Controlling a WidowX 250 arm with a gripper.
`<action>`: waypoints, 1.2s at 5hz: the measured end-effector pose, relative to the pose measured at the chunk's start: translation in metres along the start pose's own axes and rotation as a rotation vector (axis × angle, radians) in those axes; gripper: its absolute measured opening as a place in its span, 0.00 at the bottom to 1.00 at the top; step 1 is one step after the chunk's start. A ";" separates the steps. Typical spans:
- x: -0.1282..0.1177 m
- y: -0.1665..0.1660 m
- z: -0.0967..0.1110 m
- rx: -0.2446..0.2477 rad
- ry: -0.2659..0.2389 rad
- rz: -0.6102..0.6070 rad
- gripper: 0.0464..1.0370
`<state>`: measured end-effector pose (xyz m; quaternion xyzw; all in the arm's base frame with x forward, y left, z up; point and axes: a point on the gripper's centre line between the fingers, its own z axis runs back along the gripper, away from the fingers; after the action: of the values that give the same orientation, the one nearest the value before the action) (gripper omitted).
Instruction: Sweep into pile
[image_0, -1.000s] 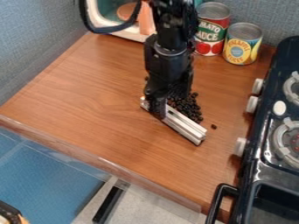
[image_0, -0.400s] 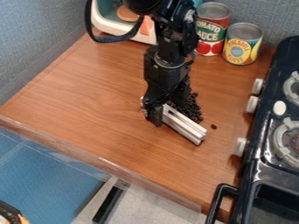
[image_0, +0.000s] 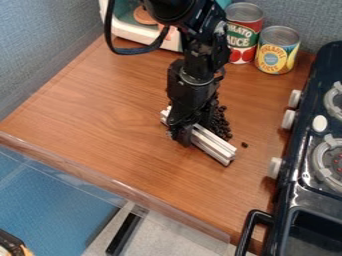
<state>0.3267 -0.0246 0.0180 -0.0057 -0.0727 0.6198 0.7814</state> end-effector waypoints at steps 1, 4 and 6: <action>-0.002 0.000 0.001 0.006 0.015 0.000 0.34; -0.007 -0.031 0.095 -0.111 0.165 0.139 0.33; -0.031 -0.045 0.111 -0.009 0.014 -0.160 0.33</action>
<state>0.3495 -0.0739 0.1291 -0.0080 -0.0702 0.5549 0.8289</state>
